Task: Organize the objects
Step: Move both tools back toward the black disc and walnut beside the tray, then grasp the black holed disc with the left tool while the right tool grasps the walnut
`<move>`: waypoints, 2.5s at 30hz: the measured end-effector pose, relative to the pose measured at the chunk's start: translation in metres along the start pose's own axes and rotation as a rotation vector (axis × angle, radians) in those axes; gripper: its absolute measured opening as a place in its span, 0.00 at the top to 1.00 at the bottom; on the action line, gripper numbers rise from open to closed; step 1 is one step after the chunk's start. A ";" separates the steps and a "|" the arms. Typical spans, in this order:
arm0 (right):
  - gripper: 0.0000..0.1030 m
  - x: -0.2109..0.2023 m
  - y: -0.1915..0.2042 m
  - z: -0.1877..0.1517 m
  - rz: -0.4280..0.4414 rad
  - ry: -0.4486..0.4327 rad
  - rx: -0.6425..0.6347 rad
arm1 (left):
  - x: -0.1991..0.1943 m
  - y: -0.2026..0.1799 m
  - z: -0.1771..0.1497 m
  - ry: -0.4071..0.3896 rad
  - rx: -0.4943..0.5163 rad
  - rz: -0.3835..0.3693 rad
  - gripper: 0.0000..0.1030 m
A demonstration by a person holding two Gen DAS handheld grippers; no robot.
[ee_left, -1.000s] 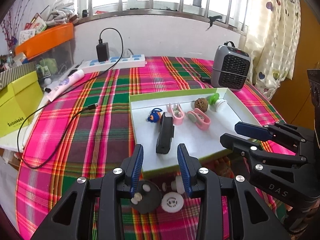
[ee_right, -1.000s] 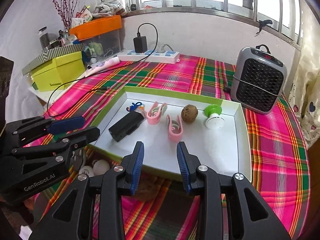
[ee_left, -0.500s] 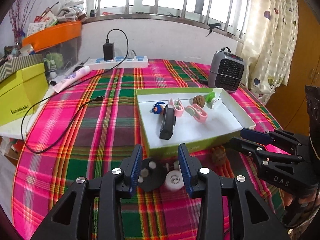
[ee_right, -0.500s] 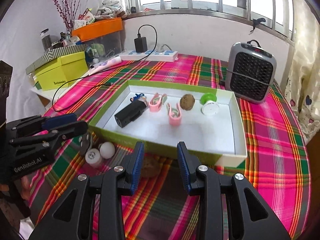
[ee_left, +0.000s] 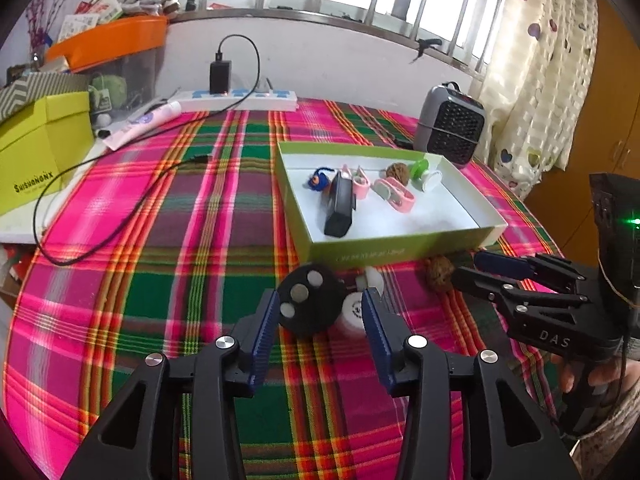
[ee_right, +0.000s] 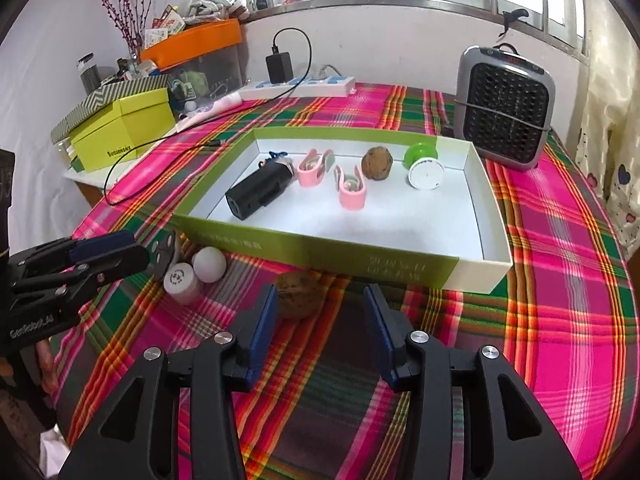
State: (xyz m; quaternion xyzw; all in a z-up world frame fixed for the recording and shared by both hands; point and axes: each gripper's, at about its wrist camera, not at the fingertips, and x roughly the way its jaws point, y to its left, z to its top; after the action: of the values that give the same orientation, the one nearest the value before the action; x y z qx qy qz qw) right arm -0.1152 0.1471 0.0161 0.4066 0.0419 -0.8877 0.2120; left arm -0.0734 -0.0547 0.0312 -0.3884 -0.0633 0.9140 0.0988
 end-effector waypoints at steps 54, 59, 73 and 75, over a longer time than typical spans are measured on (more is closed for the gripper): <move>0.56 0.025 0.015 0.005 -0.010 0.051 -0.053 | 0.039 0.017 0.012 0.077 -0.052 0.010 0.60; 0.56 0.024 0.016 0.004 -0.009 0.053 -0.057 | 0.039 0.017 0.011 0.077 -0.049 0.012 0.60; 0.70 0.021 0.016 0.002 -0.007 0.051 -0.051 | 0.036 0.019 0.011 0.066 -0.053 0.023 0.75; 0.70 0.021 0.016 0.002 -0.008 0.050 -0.054 | 0.036 0.019 0.011 0.065 -0.053 0.024 0.75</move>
State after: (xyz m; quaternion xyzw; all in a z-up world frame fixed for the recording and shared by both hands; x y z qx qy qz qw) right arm -0.1217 0.1246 0.0035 0.4226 0.0729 -0.8766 0.2183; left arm -0.1086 -0.0654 0.0100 -0.4212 -0.0795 0.9000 0.0795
